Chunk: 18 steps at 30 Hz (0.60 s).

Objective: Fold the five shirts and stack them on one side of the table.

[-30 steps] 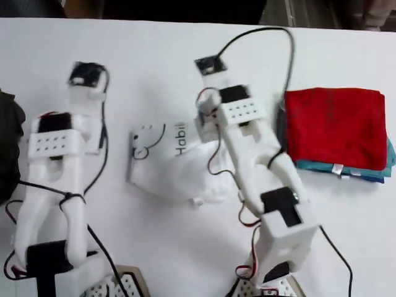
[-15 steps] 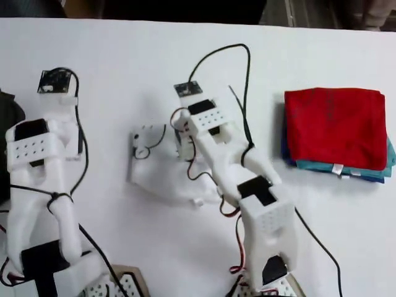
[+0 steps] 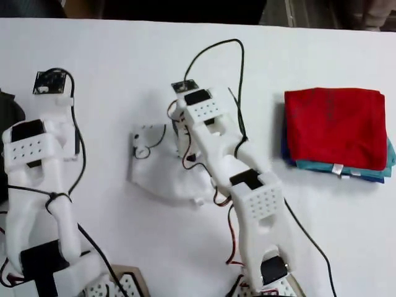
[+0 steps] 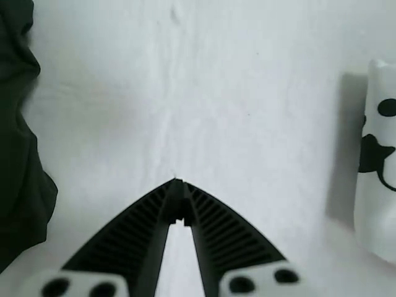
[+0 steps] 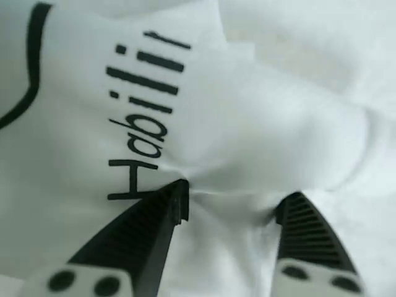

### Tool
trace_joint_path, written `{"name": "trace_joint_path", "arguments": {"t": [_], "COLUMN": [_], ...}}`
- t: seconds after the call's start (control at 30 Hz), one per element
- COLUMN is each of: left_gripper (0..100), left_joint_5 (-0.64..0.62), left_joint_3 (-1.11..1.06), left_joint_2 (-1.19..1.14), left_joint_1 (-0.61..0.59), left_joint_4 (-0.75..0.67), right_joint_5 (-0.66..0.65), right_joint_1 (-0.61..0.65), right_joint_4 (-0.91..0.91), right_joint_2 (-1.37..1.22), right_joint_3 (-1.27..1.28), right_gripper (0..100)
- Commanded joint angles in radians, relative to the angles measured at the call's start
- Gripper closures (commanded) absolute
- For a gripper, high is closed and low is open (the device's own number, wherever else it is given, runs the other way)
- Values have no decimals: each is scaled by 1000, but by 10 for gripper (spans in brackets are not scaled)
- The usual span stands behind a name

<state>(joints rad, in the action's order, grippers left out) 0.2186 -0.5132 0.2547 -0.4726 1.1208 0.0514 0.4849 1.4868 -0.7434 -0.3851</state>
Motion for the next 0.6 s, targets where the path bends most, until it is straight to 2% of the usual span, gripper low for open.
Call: {"name": "trace_joint_path", "arguments": {"t": [0.0, 0.13, 0.37, 0.57], "left_gripper": [973, 973, 973, 973], "left_joint_5": [9, 9, 5, 5], "left_joint_3": [10, 10, 4, 2], "left_joint_2": [18, 18, 12, 12], "left_joint_1": [-6, -6, -3, -5], "left_joint_4": [-11, -15, -46, -51], "right_joint_5": [-54, -58, -72, -199], "right_joint_1": [-7, -8, -33, -82], "right_joint_4": [10, 56, 90, 185], "right_joint_2": [-62, -76, -68, -45], "right_joint_3": [-29, -61, -132, -229], "right_gripper": [875, 986, 978, 978]}}
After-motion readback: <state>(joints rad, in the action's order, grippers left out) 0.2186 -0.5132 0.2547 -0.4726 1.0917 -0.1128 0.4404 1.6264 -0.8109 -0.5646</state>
